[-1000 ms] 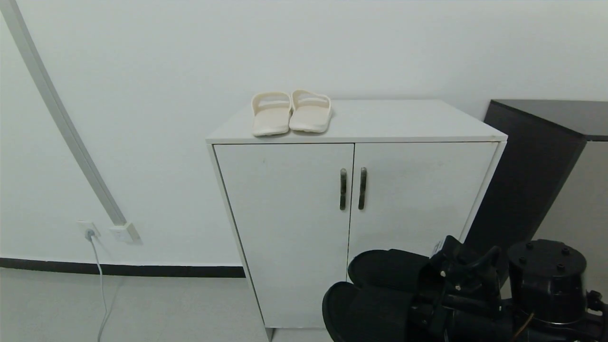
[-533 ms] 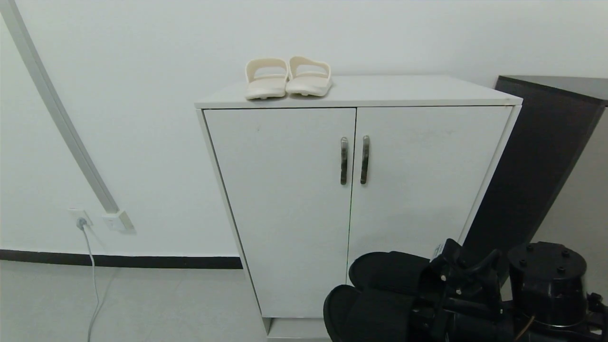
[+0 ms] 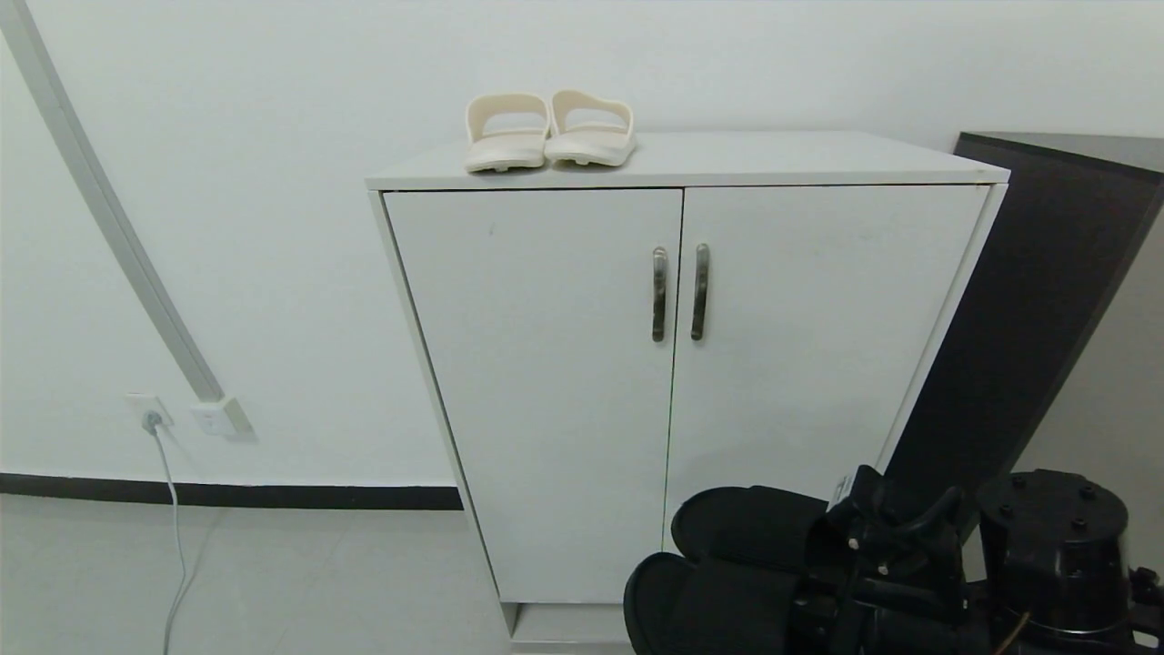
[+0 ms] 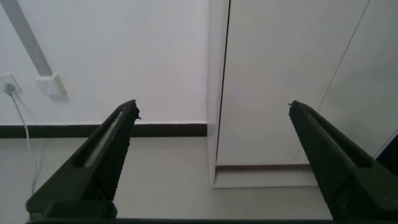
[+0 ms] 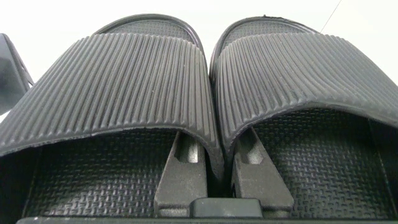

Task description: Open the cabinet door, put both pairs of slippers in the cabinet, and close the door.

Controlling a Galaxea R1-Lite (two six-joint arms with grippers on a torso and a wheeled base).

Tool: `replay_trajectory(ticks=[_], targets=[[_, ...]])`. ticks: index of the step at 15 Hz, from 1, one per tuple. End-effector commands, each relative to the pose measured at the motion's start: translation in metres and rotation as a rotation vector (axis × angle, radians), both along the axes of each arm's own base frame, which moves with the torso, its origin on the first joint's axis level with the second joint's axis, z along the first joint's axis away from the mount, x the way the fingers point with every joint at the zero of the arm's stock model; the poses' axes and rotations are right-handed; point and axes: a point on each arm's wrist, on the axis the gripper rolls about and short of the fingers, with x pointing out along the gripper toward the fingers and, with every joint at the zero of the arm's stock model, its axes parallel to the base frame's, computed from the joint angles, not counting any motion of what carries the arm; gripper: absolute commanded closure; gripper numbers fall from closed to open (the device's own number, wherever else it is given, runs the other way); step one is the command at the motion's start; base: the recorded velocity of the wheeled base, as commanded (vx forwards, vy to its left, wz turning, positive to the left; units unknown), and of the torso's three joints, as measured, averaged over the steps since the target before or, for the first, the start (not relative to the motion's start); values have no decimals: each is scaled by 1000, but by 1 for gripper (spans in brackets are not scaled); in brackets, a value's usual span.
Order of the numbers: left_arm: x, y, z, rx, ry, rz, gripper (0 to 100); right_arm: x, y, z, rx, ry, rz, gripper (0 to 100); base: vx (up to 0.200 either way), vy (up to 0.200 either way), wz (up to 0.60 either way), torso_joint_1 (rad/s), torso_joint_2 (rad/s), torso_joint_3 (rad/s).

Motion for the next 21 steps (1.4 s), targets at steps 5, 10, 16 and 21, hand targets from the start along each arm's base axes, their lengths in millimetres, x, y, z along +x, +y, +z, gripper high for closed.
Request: replay_trajectory(ticks=[5, 10, 16, 21], targets=[[5, -1, 54, -106, -1, -39, 0, -1, -1, -1, 9, -25, 7, 100, 0, 0, 0, -4, 57, 64], [60, -9, 88, -130, 183, -396, 0, -5, -1, 1, 14, -33, 19, 100, 0, 0, 0, 0, 0, 0], [148, -37, 130, -167, 200, -713, 0, -6, 2, 2, 14, -41, 28, 100, 0, 0, 0, 0, 0, 0], [193, -101, 165, -242, 227, -967, 0, -8, 5, 3, 16, -47, 44, 100, 0, 0, 0, 0, 0, 0]])
